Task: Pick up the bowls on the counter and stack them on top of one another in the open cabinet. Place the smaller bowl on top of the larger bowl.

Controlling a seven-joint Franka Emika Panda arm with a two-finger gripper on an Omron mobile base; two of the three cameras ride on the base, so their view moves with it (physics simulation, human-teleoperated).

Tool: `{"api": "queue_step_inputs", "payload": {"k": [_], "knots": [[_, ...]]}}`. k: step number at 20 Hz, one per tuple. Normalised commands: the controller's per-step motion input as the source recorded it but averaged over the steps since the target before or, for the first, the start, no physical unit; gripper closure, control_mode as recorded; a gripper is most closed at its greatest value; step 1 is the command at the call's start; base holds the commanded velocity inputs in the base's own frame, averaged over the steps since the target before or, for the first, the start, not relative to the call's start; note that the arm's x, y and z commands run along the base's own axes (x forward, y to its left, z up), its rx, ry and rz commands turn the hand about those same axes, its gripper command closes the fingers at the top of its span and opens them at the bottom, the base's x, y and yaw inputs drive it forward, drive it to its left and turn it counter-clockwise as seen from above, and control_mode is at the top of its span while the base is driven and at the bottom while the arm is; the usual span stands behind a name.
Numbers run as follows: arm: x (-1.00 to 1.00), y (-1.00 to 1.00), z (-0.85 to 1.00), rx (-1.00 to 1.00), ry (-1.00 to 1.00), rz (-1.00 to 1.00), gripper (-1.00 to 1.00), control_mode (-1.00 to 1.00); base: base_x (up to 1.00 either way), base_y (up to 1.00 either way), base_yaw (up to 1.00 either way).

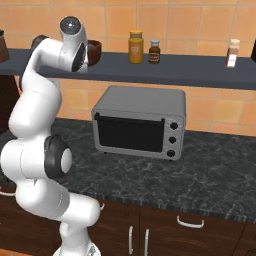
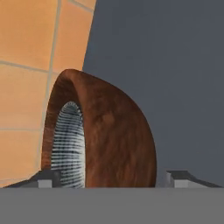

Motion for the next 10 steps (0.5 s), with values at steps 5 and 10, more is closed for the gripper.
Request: {"api": "queue_step_inputs", "payload": {"k": [5,10], "knots": [[-0.91,-0.04,0.04,0.11,0.04,-0.01,-1.00,-1.00,0.00,0.00,0.00],[-1.00,-0.23,-0.08,-0.04,0.35,0.00,-1.00,-1.00,0.00,0.00,0.00]]}}
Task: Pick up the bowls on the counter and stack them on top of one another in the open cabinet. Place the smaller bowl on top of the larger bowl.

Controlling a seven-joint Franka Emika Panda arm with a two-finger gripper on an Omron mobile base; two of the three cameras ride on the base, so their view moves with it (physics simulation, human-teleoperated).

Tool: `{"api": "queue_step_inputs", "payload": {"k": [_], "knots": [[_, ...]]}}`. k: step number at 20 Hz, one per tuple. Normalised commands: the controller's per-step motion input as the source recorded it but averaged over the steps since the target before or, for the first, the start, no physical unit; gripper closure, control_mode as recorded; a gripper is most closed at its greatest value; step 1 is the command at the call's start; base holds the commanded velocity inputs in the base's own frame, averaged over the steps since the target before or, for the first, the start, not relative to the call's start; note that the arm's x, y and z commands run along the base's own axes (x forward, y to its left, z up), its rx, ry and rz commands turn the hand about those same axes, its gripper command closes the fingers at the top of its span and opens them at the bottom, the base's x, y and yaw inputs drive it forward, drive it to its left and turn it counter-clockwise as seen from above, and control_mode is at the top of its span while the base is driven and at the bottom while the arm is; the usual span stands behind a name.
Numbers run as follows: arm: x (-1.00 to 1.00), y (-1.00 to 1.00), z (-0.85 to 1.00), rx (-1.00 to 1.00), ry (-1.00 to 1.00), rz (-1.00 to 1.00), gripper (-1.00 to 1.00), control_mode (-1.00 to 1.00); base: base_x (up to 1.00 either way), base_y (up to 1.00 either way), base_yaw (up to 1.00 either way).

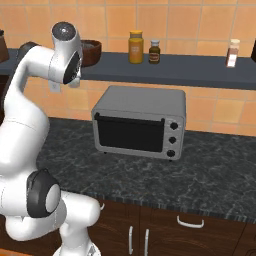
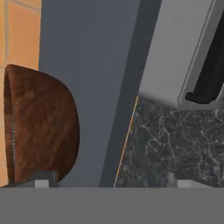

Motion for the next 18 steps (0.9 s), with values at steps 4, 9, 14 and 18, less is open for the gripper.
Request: {"api": "queue_step_inputs", "payload": {"k": [4,9,14,18], "knots": [[-1.00,-0.31,-0.67,-0.14,0.34,0.00,-1.00,-1.00,0.00,0.00,0.00],[-1.00,-0.39,-0.85,-0.14,0.33,0.00,-1.00,-1.00,0.00,0.00,0.00],[-0.82,-0.46,-0.74,-0.17,0.40,0.00,-1.00,-1.00,0.00,0.00,0.00],[-0.29,-0.62,-0.60,-0.15,0.41,0.00,-1.00,-1.00,0.00,0.00,0.00]]}}
